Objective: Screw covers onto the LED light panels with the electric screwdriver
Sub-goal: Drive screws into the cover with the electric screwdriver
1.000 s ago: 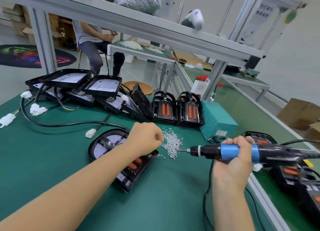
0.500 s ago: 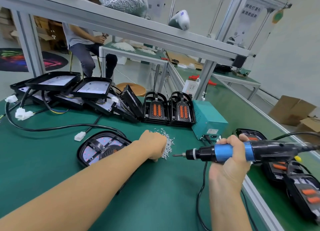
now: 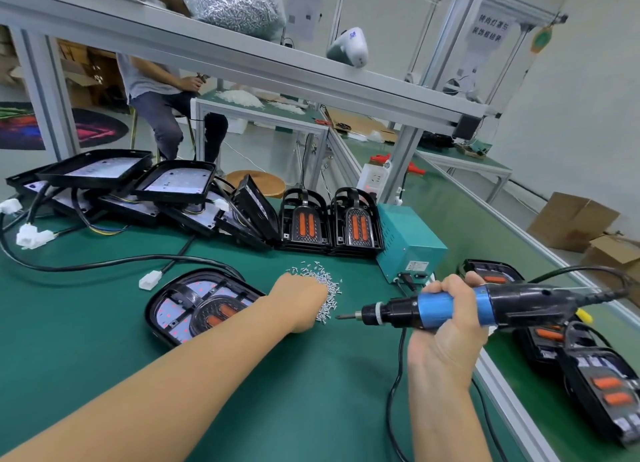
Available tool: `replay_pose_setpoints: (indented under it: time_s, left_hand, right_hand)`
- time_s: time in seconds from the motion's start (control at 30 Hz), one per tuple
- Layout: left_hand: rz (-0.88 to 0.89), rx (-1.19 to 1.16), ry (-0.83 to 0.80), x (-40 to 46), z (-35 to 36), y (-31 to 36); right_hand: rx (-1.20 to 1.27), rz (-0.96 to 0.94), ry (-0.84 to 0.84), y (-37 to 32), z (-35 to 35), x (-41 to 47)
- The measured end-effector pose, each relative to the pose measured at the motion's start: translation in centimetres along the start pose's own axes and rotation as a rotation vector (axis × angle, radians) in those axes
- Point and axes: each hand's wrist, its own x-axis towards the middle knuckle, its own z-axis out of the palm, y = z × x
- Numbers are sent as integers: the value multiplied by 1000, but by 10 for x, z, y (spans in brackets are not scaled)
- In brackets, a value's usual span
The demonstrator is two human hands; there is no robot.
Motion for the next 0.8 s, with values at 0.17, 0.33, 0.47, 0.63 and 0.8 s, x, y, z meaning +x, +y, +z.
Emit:
replay_pose_setpoints:
  time_s: [0.17, 0.33, 0.47, 0.63, 0.8]
  left_hand:
    - [-45, -475, 301, -16, -15, -8]
    - [-53, -996, 475, -44, -17, -29]
    - [-92, -1389, 530, -68, -7, -39]
    - [-131, -1619, 527, -93, 0, -37]
    - [-155, -1646, 480, -111, 4, -39]
  right_hand:
    - [26, 12, -6, -2, 1, 1]
    - [77, 37, -54, -5, 6, -3]
    - [165, 82, -91, -8, 16, -10]
    - [247, 130, -175, -11, 35, -24]
    - [291, 156, -248, -12, 50, -36]
